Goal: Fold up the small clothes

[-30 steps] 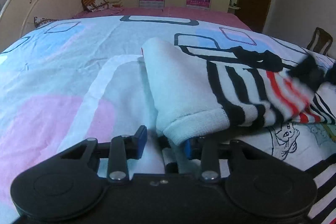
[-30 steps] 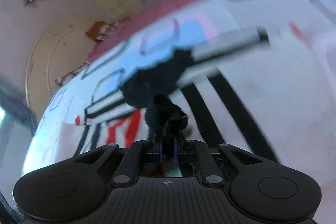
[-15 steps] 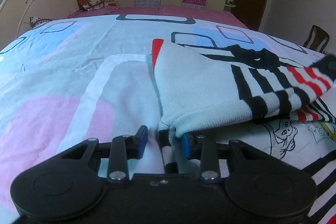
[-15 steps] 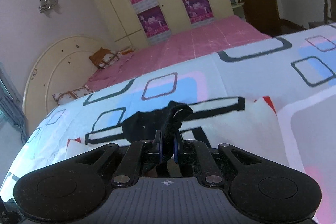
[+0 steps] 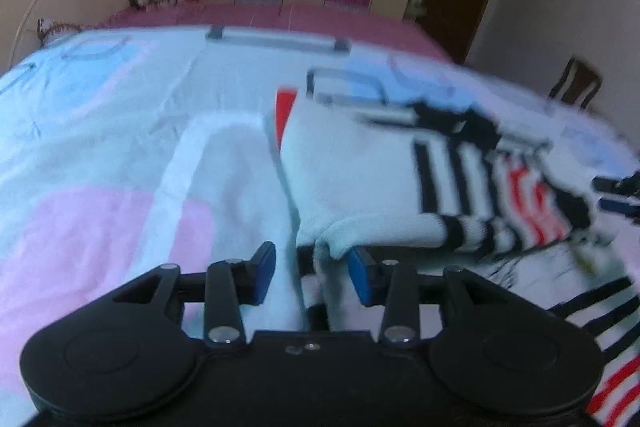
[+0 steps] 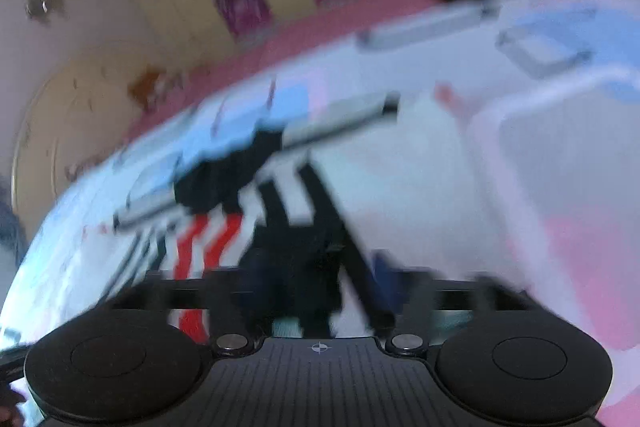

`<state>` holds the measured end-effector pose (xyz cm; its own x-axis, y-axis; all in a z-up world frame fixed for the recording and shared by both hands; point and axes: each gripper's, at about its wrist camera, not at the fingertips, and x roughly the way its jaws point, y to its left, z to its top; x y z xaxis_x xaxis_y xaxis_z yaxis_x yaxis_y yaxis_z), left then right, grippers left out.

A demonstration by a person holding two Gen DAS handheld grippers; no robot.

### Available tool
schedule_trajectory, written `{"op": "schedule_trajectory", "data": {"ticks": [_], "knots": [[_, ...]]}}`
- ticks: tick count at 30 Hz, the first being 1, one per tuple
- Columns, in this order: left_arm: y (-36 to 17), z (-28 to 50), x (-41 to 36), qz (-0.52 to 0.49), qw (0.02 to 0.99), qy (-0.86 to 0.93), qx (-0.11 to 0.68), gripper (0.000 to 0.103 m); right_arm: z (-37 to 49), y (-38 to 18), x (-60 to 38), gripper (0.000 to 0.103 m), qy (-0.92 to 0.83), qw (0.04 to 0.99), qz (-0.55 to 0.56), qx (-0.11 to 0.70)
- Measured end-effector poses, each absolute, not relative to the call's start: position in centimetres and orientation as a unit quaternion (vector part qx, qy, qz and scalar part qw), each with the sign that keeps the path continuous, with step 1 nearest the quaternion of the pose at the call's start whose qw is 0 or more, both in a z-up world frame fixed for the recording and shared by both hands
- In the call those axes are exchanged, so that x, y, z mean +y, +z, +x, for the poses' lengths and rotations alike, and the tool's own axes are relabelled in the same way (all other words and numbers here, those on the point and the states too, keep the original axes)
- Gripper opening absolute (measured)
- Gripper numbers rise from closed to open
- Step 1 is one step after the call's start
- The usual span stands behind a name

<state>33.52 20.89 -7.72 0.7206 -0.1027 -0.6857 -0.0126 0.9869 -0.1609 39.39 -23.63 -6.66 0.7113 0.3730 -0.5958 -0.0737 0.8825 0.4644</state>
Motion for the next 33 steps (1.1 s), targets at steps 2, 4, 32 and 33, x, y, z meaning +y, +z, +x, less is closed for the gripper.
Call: {"op": "schedule_trajectory", "data": {"ticks": [2, 4, 32, 33], "knots": [[-6.8, 33.7, 20.5, -0.082, 0.934, -0.026, 0.348, 0.041, 40.4, -6.4, -24.0, 0.064, 0.126, 0.897, 0.213, 0.366], [-6.5, 34.9, 19.8, -0.086, 0.939, -0.030, 0.332, 0.041, 42.1, -7.0, -24.0, 0.062, 0.131, 0.884, 0.226, 0.387], [-11.3, 50.9, 21.5, -0.102, 0.911, -0.042, 0.397, 0.041, 47.3, -9.6, -20.7, 0.006, 0.057, 0.902, 0.074, 0.421], [-10.7, 50.7, 21.3, -0.097, 0.911, -0.039, 0.398, 0.041, 47.6, -9.7, -21.0, 0.006, 0.054, 0.901, 0.088, 0.421]]}}
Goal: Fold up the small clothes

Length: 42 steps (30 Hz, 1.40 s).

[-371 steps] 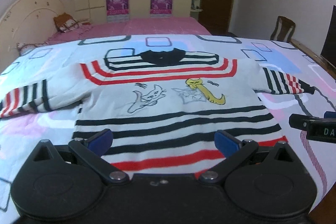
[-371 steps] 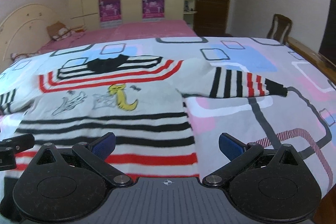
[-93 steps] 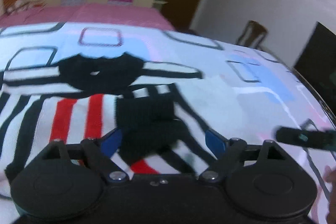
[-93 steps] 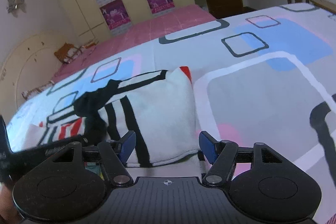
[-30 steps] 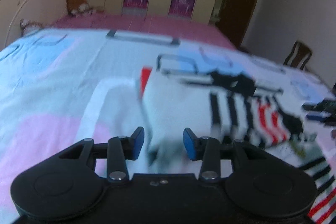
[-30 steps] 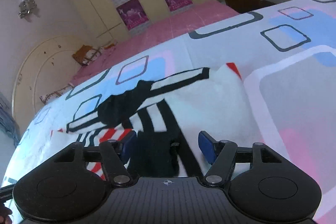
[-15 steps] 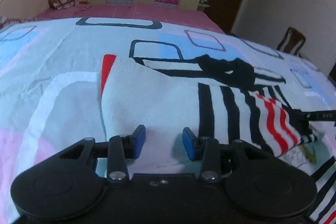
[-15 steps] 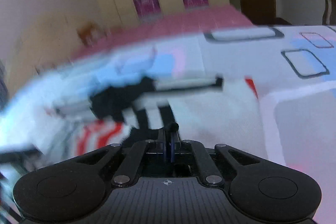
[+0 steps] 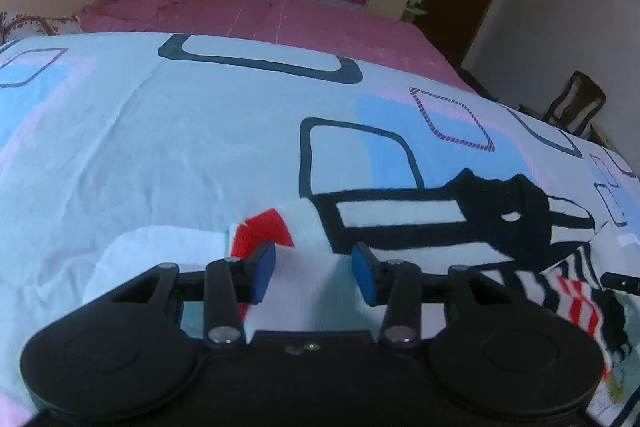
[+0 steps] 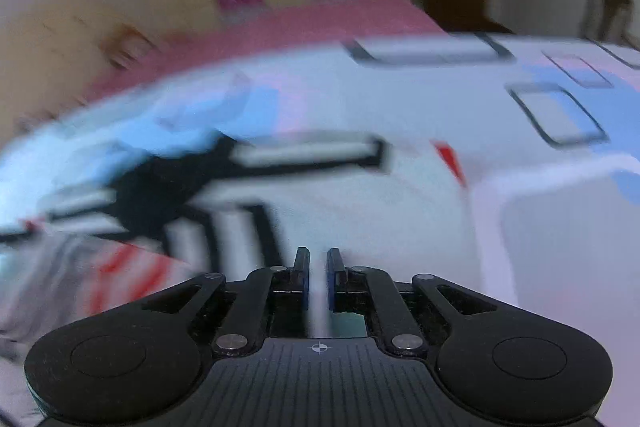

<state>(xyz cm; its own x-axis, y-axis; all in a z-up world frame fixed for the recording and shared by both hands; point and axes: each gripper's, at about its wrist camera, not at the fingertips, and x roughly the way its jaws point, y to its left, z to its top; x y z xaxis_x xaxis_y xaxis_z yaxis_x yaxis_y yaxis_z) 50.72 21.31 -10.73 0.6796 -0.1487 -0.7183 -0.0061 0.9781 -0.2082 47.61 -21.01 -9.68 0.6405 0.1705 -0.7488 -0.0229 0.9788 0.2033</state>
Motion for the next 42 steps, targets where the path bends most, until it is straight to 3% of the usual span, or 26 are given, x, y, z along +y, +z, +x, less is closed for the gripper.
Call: {"op": "schedule_trajectory", "data": {"ticks": [3, 4, 5, 6, 7, 9, 10, 12, 17, 19, 25, 27, 30, 32, 33, 36, 38, 42], "knots": [[-8.9, 48.1, 19.3, -0.087, 0.928, -0.050, 0.360, 0.053, 47.0, -8.2, -19.8, 0.007, 0.044, 0.911, 0.083, 0.403], [-8.6, 47.3, 17.9, -0.082, 0.930, -0.064, 0.353, 0.059, 46.6, -7.7, -18.9, 0.013, 0.076, 0.910, 0.093, 0.396], [-8.4, 46.9, 16.5, -0.072, 0.932, -0.075, 0.348, 0.061, 46.3, -7.3, -17.6, 0.024, 0.106, 0.908, 0.101, 0.392], [-8.4, 46.4, 14.7, -0.058, 0.934, -0.086, 0.343, 0.062, 46.0, -7.0, -16.3, 0.057, 0.126, 0.908, 0.096, 0.387], [-8.5, 46.2, 13.2, -0.048, 0.934, -0.098, 0.341, 0.062, 45.6, -6.7, -14.4, 0.066, 0.149, 0.912, 0.082, 0.373], [-9.0, 46.1, 11.1, -0.039, 0.932, -0.109, 0.344, 0.062, 45.4, -6.7, -11.2, 0.061, 0.195, 0.907, 0.061, 0.368], [-9.4, 46.2, 10.4, -0.035, 0.930, -0.110, 0.348, 0.062, 45.6, -6.9, -9.9, 0.035, 0.210, 0.902, 0.050, 0.373], [-10.6, 46.3, 10.2, -0.029, 0.925, -0.100, 0.364, 0.062, 46.1, -8.3, -7.9, 0.014, 0.215, 0.888, 0.023, 0.405], [-12.3, 44.2, 15.1, 0.003, 0.930, -0.087, 0.357, 0.061, 45.5, -8.8, -9.8, 0.013, 0.178, 0.898, -0.046, 0.399], [-12.2, 43.4, 16.3, 0.019, 0.932, -0.082, 0.354, 0.059, 45.4, -9.2, -14.9, 0.013, 0.128, 0.904, -0.004, 0.409], [-10.0, 42.4, 14.8, 0.002, 0.937, -0.071, 0.341, 0.061, 45.0, -7.3, -16.2, 0.014, 0.123, 0.910, 0.030, 0.395], [-9.2, 41.3, 13.9, -0.038, 0.939, -0.081, 0.332, 0.061, 44.3, -6.5, -15.2, 0.014, 0.140, 0.910, 0.042, 0.389], [-9.8, 40.9, 10.3, -0.022, 0.939, -0.092, 0.330, 0.062, 42.9, -6.9, -11.8, 0.015, 0.200, 0.892, 0.035, 0.405], [-10.5, 40.9, 8.7, -0.002, 0.935, -0.103, 0.340, 0.061, 42.1, -8.1, -9.6, 0.043, 0.212, 0.886, 0.010, 0.412], [-10.9, 40.7, 8.6, 0.013, 0.933, -0.101, 0.344, 0.063, 41.6, -8.4, -9.2, 0.047, 0.214, 0.888, -0.003, 0.407], [-12.4, 39.8, 11.9, 0.017, 0.931, -0.072, 0.356, 0.064, 40.5, -8.7, -11.2, 0.047, 0.183, 0.900, -0.044, 0.393], [-12.8, 38.9, 14.5, 0.005, 0.932, -0.083, 0.352, 0.056, 40.7, -9.1, -15.4, 0.046, 0.138, 0.905, -0.017, 0.401], [-12.0, 39.0, 13.9, 0.019, 0.930, -0.075, 0.358, 0.054, 41.1, -8.9, -18.1, 0.046, 0.133, 0.896, 0.024, 0.424]]}}
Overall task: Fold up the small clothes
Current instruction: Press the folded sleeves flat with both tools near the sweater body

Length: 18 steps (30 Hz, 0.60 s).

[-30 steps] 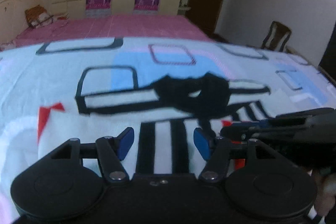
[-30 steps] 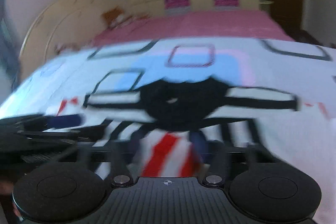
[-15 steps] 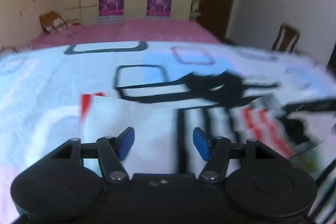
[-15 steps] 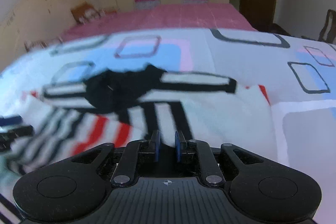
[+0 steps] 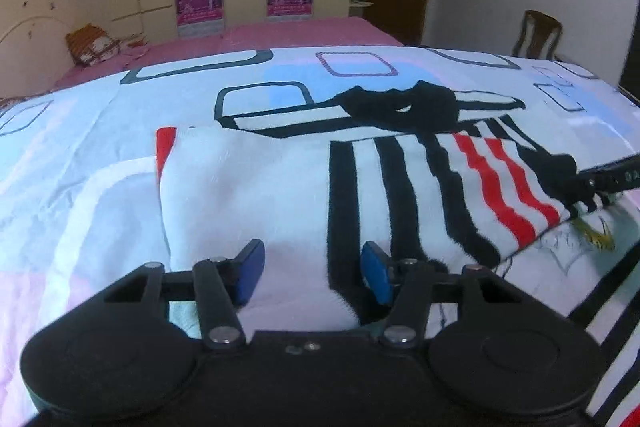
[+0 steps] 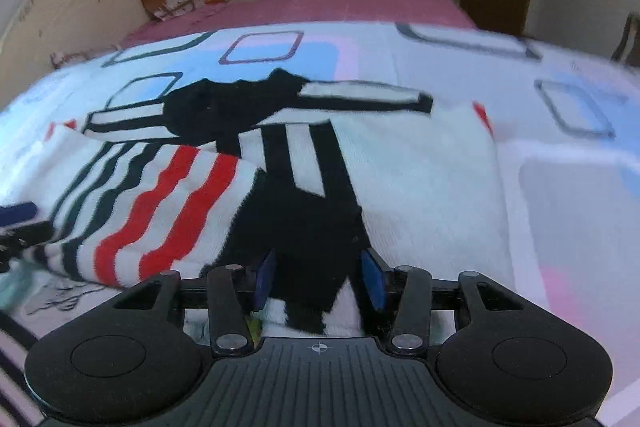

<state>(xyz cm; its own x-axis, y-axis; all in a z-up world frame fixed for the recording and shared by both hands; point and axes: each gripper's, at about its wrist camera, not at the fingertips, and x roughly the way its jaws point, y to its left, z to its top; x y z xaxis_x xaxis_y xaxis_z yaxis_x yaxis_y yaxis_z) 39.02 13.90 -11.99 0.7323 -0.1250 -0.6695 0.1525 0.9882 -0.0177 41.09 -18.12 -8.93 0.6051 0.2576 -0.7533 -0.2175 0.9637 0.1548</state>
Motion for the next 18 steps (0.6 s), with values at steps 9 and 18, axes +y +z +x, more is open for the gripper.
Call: {"op": "schedule_trajectory", "data": {"ticks": [9, 18], "knots": [[-12.5, 38.1, 13.8, 0.020, 0.933, -0.076, 0.350, 0.058, 40.5, -9.1, -19.3, 0.046, 0.103, 0.892, 0.096, 0.430], [-11.3, 37.5, 14.4, 0.021, 0.935, -0.073, 0.347, 0.063, 39.1, -8.3, -18.3, 0.043, 0.099, 0.904, 0.053, 0.413]]}}
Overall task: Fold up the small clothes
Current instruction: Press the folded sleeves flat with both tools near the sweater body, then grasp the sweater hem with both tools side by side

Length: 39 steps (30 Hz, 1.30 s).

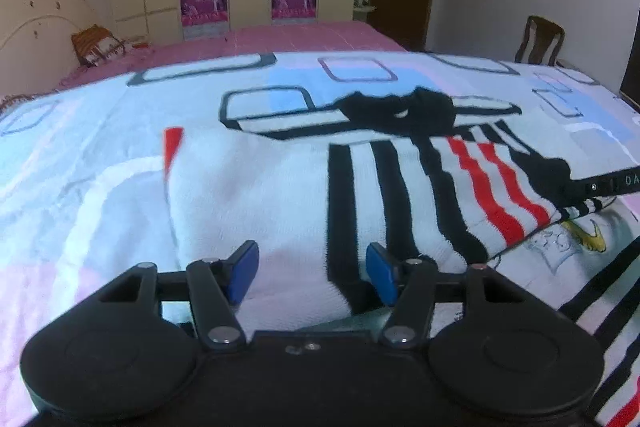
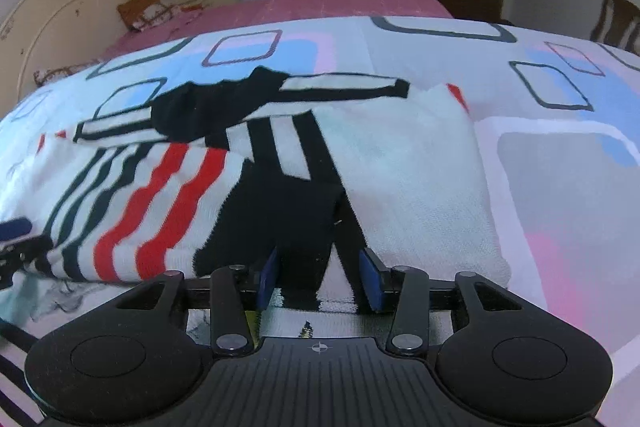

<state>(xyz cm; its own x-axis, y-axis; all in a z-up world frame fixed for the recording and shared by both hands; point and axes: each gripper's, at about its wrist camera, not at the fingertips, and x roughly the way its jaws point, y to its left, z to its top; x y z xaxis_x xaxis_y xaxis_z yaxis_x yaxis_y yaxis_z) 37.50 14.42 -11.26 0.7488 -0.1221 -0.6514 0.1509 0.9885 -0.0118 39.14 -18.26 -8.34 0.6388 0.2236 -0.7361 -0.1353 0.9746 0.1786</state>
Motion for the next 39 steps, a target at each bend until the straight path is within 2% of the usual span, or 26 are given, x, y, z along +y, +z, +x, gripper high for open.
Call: {"op": "schedule_trajectory", "data": {"ticks": [1, 3, 5, 7, 15, 17, 18, 19, 20, 21, 30, 39], "knots": [[-11.4, 37.3, 14.7, 0.019, 0.934, -0.072, 0.349, 0.067, 39.2, -8.4, -18.3, 0.043, 0.104, 0.904, 0.063, 0.410], [-12.0, 37.0, 14.9, 0.025, 0.933, -0.077, 0.350, 0.067, 39.9, -9.2, -18.2, 0.043, 0.107, 0.893, 0.079, 0.429], [-12.1, 36.9, 14.8, 0.036, 0.933, -0.078, 0.348, 0.067, 40.2, -9.2, -17.7, 0.028, 0.120, 0.894, 0.065, 0.428], [-12.0, 37.1, 14.8, 0.033, 0.933, -0.077, 0.350, 0.067, 40.1, -8.7, -17.3, 0.008, 0.135, 0.889, 0.055, 0.434], [-11.9, 37.0, 15.2, 0.041, 0.932, -0.074, 0.353, 0.069, 39.5, -9.1, -18.0, 0.007, 0.145, 0.887, 0.074, 0.433], [-11.3, 36.4, 14.9, 0.050, 0.930, -0.069, 0.357, 0.073, 39.3, -8.5, -19.1, 0.008, 0.140, 0.884, 0.101, 0.435], [-10.9, 35.8, 14.7, 0.054, 0.931, -0.064, 0.356, 0.076, 38.6, -7.8, -19.6, 0.014, 0.130, 0.887, 0.105, 0.430], [-10.5, 34.8, 14.5, 0.061, 0.933, -0.054, 0.352, 0.092, 37.5, -7.2, -20.2, 0.044, 0.121, 0.894, 0.101, 0.419], [-10.3, 33.8, 14.3, 0.066, 0.934, -0.044, 0.348, 0.102, 36.1, -6.4, -20.7, 0.060, 0.121, 0.901, 0.099, 0.404], [-10.1, 32.6, 14.1, 0.070, 0.936, -0.037, 0.343, 0.102, 34.2, -5.8, -21.5, 0.067, 0.129, 0.908, 0.102, 0.385], [-10.0, 22.9, 12.4, 0.065, 0.933, -0.018, 0.352, 0.101, 23.4, -4.9, -26.5, 0.067, 0.131, 0.903, 0.115, 0.392], [-8.8, 16.7, 11.8, 0.052, 0.938, -0.007, 0.341, 0.098, 16.5, -4.5, -27.5, 0.067, 0.149, 0.902, 0.124, 0.387]]}}
